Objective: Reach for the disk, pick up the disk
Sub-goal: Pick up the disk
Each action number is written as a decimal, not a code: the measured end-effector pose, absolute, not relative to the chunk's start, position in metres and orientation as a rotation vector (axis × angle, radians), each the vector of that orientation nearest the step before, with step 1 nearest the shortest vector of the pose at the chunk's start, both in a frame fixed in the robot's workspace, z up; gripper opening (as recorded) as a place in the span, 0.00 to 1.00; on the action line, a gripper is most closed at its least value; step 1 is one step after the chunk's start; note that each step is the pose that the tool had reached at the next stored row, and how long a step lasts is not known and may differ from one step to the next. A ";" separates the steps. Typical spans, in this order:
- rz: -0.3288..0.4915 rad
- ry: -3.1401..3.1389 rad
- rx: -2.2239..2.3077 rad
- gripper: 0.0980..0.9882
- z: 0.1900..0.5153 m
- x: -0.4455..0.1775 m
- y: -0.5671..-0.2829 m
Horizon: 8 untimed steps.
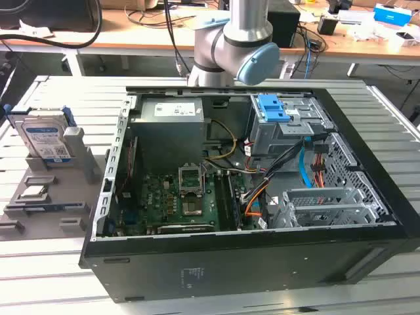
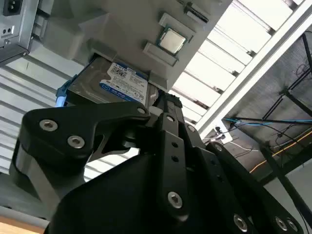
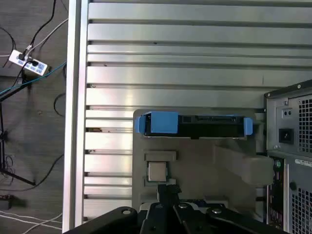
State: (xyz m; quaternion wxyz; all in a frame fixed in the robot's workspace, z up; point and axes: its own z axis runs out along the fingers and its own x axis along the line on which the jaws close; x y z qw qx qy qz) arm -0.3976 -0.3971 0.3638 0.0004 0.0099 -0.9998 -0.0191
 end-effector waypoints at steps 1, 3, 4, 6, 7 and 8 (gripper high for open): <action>-0.060 -3.139 0.075 0.01 0.364 -0.398 -0.397; -0.060 -3.132 0.202 0.01 0.364 -0.398 -0.397; -0.060 -3.130 0.226 0.01 0.364 -0.398 -0.397; -0.060 -3.125 0.277 0.01 0.364 -0.398 -0.397; -0.060 -3.123 0.296 0.01 0.364 -0.398 -0.397; -0.060 -3.122 0.309 0.01 0.364 -0.398 -0.397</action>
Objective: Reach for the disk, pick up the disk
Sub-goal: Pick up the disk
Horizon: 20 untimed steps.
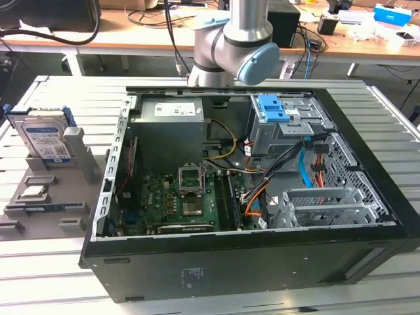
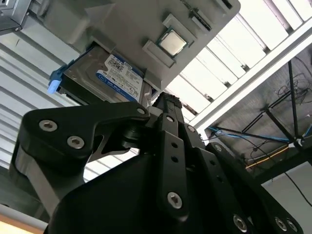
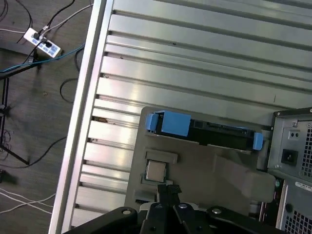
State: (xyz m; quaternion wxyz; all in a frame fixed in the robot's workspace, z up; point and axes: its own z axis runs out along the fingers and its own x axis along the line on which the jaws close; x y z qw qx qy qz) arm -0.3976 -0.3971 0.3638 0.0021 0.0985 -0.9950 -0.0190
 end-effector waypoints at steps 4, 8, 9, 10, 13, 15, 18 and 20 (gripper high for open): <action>-0.059 -3.106 0.425 0.01 0.364 -0.398 -0.397; -0.059 -3.091 0.518 0.01 0.364 -0.398 -0.397; -0.059 -3.087 0.542 0.01 0.364 -0.398 -0.397; -0.059 -3.081 0.572 0.01 0.364 -0.398 -0.397; -0.058 -3.065 0.646 0.01 0.364 -0.398 -0.397; -0.058 -3.054 0.694 0.01 0.364 -0.398 -0.397; -0.058 -3.040 0.751 0.01 0.364 -0.398 -0.397; -0.058 -3.025 0.806 0.01 0.364 -0.398 -0.397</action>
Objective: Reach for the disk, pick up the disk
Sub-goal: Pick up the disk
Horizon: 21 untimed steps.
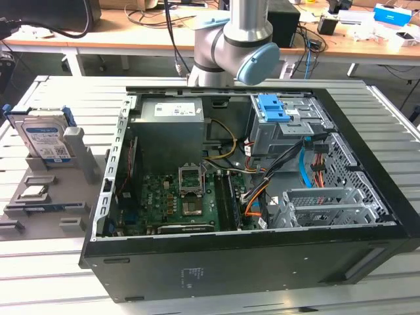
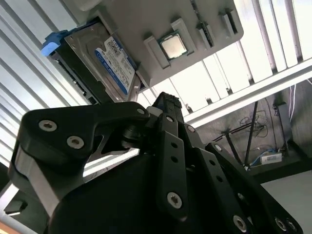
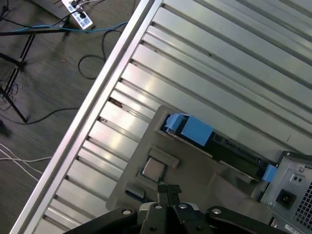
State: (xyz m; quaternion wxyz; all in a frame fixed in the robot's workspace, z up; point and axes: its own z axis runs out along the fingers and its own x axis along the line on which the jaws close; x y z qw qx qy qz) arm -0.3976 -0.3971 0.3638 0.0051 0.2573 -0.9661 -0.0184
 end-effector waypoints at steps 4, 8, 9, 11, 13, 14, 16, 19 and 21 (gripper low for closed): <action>-0.057 -3.002 0.885 0.01 0.364 -0.398 -0.397; -0.057 -2.984 0.942 0.01 0.364 -0.398 -0.397; -0.057 -2.977 0.962 0.01 0.364 -0.398 -0.397; -0.056 -2.970 0.985 0.01 0.364 -0.398 -0.397; -0.056 -2.962 1.007 0.01 0.364 -0.398 -0.397; -0.056 -2.956 1.023 0.01 0.364 -0.398 -0.397; -0.056 -2.943 1.059 0.01 0.364 -0.398 -0.397; -0.056 -2.929 1.096 0.01 0.364 -0.398 -0.397; -0.056 -2.921 1.117 0.01 0.364 -0.398 -0.397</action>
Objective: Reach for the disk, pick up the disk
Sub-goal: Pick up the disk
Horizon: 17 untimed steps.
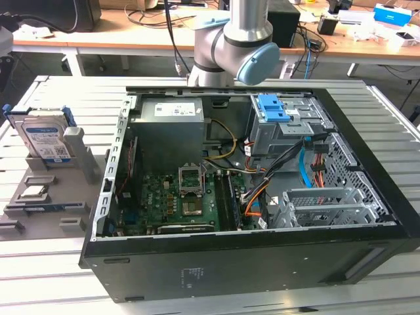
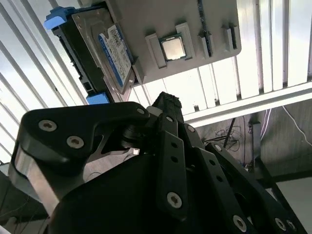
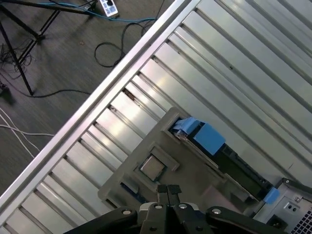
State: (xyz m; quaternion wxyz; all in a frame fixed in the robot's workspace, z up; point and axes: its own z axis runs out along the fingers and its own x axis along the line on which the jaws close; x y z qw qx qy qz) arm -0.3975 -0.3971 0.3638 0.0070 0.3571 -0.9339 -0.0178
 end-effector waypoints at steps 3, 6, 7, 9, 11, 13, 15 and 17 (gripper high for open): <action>-0.055 -2.905 1.156 0.01 0.364 -0.398 -0.397; -0.055 -2.889 1.194 0.01 0.364 -0.398 -0.397; -0.055 -2.881 1.212 0.01 0.364 -0.398 -0.397; -0.054 -2.860 1.260 0.01 0.364 -0.398 -0.397; -0.054 -2.850 1.282 0.01 0.364 -0.397 -0.397; -0.054 -2.834 1.315 0.01 0.364 -0.397 -0.397; -0.054 -2.824 1.336 0.01 0.364 -0.397 -0.397; -0.053 -2.813 1.359 0.01 0.364 -0.397 -0.397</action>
